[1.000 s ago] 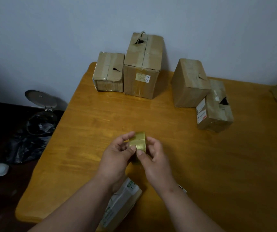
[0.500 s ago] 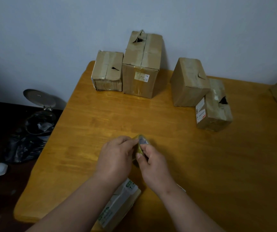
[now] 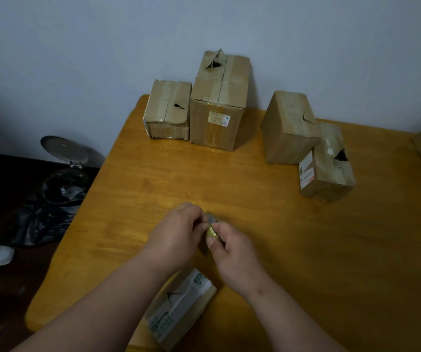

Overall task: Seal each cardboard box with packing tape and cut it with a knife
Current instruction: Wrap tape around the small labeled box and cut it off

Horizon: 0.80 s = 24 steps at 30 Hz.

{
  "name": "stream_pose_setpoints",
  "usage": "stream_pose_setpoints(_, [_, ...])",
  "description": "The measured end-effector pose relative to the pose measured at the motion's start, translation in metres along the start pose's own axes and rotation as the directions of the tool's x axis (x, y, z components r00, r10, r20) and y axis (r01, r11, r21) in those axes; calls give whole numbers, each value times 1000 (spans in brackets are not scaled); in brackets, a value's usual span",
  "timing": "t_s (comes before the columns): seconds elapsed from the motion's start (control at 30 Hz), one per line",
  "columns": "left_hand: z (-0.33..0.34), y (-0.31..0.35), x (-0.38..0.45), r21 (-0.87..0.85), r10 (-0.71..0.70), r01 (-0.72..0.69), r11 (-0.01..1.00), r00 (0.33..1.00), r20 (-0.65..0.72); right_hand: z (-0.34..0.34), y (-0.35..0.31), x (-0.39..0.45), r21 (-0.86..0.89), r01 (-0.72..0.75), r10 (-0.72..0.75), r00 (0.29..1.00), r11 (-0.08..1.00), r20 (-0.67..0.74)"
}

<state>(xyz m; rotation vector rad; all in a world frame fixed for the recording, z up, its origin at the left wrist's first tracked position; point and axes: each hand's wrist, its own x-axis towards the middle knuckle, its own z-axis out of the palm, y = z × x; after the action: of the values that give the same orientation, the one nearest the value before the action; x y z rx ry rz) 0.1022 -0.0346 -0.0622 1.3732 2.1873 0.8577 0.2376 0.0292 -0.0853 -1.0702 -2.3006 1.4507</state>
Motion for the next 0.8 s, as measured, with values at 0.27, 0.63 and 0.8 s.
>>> stream_pose_setpoints(0.27, [-6, 2, -2, 102, 10, -21, 995, 994, 107, 1, -6, -4, -13, -5, 5, 999, 1000, 37])
stream_pose_setpoints(0.63, [-7, -9, -18, -256, -106, 89, 963, 993, -56, -6, -17, -4, 112, -88, 76, 992, 990, 105])
stream_pose_setpoints(0.8, [-5, -11, -21, -180, -75, 70, 981, 997, -16, -6, -15, -5, 142, -81, 66, 992, 986, 108])
